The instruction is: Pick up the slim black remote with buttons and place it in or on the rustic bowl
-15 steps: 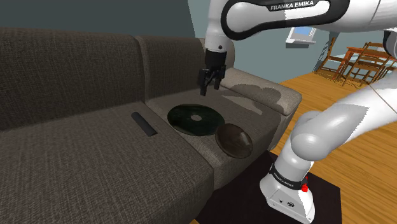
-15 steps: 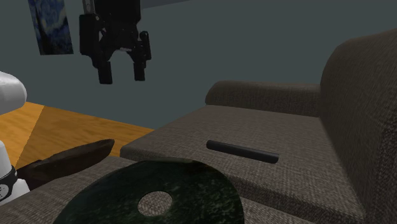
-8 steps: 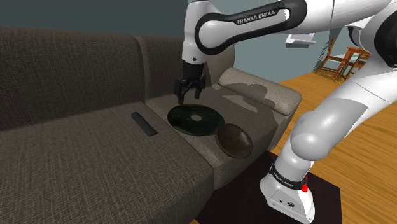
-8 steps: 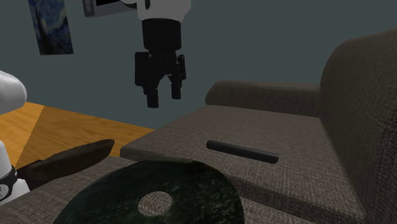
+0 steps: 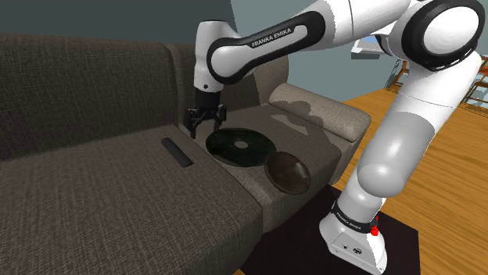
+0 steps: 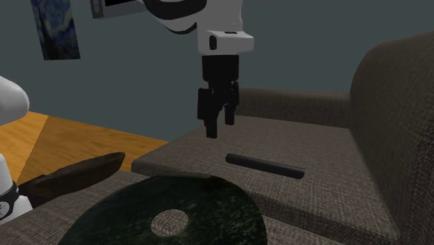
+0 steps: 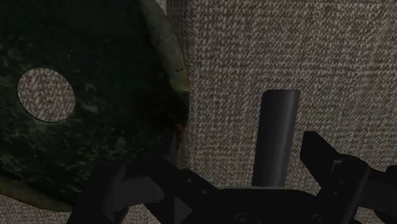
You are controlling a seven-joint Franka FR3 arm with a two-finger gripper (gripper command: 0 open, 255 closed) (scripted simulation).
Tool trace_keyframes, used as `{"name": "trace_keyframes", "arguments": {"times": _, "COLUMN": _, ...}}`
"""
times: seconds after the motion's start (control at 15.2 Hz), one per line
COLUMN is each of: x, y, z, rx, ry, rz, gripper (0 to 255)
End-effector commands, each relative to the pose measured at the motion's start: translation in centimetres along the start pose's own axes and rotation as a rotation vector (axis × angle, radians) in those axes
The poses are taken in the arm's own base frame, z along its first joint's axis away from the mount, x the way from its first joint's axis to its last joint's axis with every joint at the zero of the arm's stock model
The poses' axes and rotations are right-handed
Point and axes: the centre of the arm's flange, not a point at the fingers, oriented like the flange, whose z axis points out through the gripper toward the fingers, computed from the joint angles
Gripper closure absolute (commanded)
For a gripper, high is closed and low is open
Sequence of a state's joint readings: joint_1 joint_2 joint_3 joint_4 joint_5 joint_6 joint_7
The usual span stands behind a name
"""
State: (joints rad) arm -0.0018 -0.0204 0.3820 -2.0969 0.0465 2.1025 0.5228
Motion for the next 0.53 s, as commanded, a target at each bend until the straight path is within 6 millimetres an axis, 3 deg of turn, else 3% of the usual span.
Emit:
{"name": "trace_keyframes", "arguments": {"times": 0.0, "x": 1.7, "y": -1.3, "z": 1.7, "rx": 0.011, "ry": 0.0, "rz": 0.022, "gripper": 0}}
{"name": "trace_keyframes", "arguments": {"times": 0.33, "x": 5.8, "y": -4.9, "z": 5.1, "rx": 0.037, "ry": 0.001, "rz": 0.074, "gripper": 0}}
{"name": "trace_keyframes", "arguments": {"times": 0.46, "x": 6.3, "y": -5.3, "z": 6.0, "rx": 0.041, "ry": 0.001, "rz": 0.08, "gripper": 0}}
